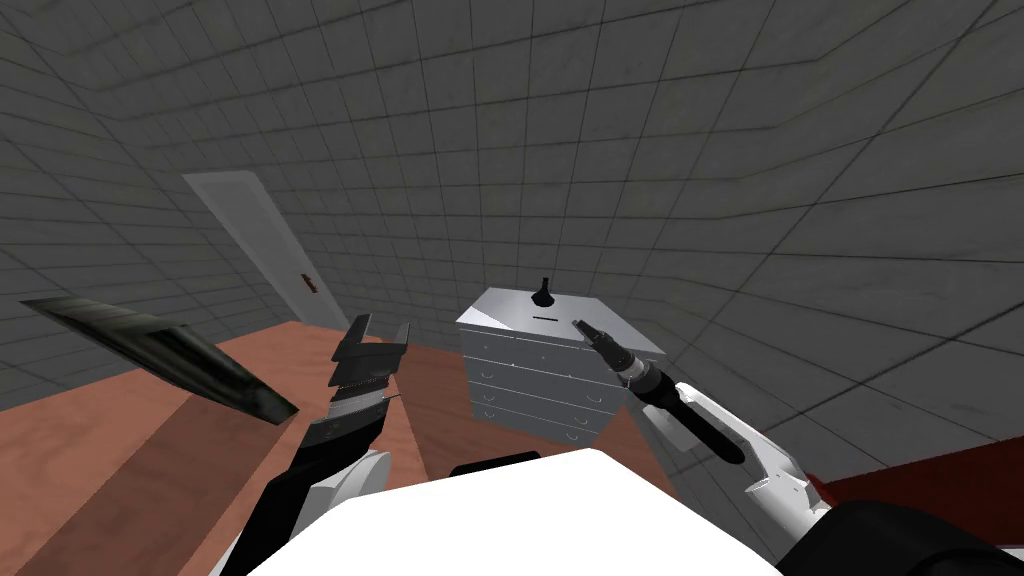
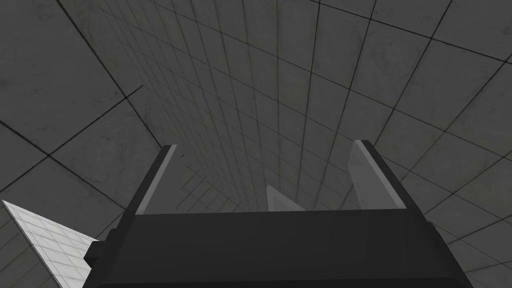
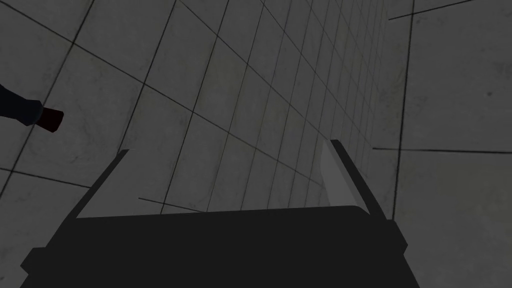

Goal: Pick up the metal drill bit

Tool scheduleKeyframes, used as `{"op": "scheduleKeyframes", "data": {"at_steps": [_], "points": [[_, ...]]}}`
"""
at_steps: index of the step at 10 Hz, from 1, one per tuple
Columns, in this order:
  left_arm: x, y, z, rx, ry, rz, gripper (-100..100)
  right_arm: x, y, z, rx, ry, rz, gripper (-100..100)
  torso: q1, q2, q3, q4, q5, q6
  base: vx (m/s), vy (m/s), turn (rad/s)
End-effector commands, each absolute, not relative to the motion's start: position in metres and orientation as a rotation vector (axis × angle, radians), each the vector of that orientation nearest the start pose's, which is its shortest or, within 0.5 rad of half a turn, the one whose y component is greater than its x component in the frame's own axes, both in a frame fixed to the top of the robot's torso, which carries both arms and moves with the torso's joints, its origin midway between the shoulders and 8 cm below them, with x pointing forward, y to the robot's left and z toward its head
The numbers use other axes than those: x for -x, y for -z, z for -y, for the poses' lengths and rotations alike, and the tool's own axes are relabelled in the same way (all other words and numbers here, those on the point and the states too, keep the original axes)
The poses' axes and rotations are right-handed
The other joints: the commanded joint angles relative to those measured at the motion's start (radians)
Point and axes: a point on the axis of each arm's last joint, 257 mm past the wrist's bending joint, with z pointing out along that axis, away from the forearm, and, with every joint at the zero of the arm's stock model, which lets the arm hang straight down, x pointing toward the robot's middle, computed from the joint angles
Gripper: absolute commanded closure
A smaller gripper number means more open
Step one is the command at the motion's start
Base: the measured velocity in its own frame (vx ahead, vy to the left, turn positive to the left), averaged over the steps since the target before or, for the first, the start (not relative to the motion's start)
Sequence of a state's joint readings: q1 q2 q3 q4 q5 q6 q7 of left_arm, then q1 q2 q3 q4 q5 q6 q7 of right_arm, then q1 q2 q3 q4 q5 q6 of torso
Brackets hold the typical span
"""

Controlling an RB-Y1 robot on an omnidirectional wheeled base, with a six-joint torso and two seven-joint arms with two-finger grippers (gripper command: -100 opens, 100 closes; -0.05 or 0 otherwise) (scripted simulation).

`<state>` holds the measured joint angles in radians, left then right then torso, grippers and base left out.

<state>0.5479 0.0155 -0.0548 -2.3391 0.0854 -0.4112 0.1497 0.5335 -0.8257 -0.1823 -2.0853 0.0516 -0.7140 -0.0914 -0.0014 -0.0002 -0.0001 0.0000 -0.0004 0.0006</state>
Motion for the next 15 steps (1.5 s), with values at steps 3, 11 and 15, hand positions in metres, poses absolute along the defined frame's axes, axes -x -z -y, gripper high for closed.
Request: {"op": "scheduleKeyframes", "data": {"at_steps": [3, 11, 15], "points": [[-0.345, -0.017, -0.274, 0.829, 1.517, -0.578, 0, -0.348, 0.019, 0.277, 0.078, -1.137, -1.332, -100, 0.000, 0.000, 0.000, 0.000, 0.000, 0.000, -0.008, -0.011, 0.092], [-0.345, -0.017, -0.274, 0.829, 1.517, -0.578, 0, -0.357, 0.043, 0.298, 0.210, -1.051, -1.564, -100, 0.000, -0.001, -0.001, 0.000, 0.000, 0.000, -0.003, -0.010, 0.125], [-0.345, -0.017, -0.274, 0.829, 1.517, -0.578, 0, -0.361, 0.051, 0.300, 0.296, -1.008, -1.664, -100, 0.001, -0.001, -0.001, 0.000, 0.000, 0.000, 0.002, -0.010, 0.082]]}}
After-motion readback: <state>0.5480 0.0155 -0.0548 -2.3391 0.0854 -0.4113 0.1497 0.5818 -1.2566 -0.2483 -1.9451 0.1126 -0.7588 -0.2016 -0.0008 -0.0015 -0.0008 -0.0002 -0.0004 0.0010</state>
